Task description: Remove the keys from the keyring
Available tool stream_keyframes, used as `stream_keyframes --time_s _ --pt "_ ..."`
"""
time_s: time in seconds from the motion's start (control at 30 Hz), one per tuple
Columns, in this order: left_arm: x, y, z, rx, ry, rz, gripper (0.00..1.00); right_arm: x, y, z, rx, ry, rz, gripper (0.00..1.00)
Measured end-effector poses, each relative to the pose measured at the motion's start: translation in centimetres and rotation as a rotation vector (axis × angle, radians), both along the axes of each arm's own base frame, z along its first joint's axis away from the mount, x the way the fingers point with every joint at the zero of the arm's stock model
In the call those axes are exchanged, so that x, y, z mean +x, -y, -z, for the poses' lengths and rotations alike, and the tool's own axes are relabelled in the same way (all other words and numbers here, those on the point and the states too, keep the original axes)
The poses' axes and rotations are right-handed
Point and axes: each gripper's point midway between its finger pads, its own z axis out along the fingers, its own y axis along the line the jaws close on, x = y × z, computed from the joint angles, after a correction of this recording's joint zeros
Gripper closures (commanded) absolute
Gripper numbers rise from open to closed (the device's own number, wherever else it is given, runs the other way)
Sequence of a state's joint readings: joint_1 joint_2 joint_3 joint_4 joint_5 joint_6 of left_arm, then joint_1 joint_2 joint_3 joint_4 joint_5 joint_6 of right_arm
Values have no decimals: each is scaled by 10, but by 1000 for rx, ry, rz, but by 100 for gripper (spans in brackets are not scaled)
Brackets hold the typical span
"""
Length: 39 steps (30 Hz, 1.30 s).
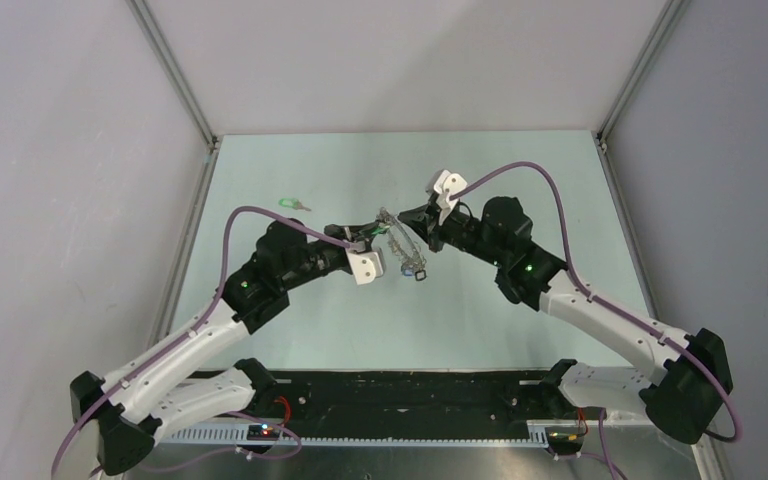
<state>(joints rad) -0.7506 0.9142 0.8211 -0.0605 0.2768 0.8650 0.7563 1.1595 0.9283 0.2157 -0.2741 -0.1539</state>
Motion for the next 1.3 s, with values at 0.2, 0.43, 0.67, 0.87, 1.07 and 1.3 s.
stream_keyframes --time_s 0.2,0.43,0.67,0.87,1.07,1.3 --pt "-1 3 3 7 -12 14 100 0 -2 4 -14 58 12 100" --pt "-1 4 5 11 -19 23 100 0 -3 3 -22 101 16 100" --pt "1 2 -3 -3 -15 1 100 -1 2 -4 -8 118 32 100" --pt "7 -3 -5 -11 -22 -44 100 -6 9 -12 11 136 42 100" --pt "8 -4 -5 -14 -25 -56 100 -12 9 -13 17 135 19 100" --pt "8 -4 -5 -15 -25 -57 100 -21 4 -13 28 117 -41 100"
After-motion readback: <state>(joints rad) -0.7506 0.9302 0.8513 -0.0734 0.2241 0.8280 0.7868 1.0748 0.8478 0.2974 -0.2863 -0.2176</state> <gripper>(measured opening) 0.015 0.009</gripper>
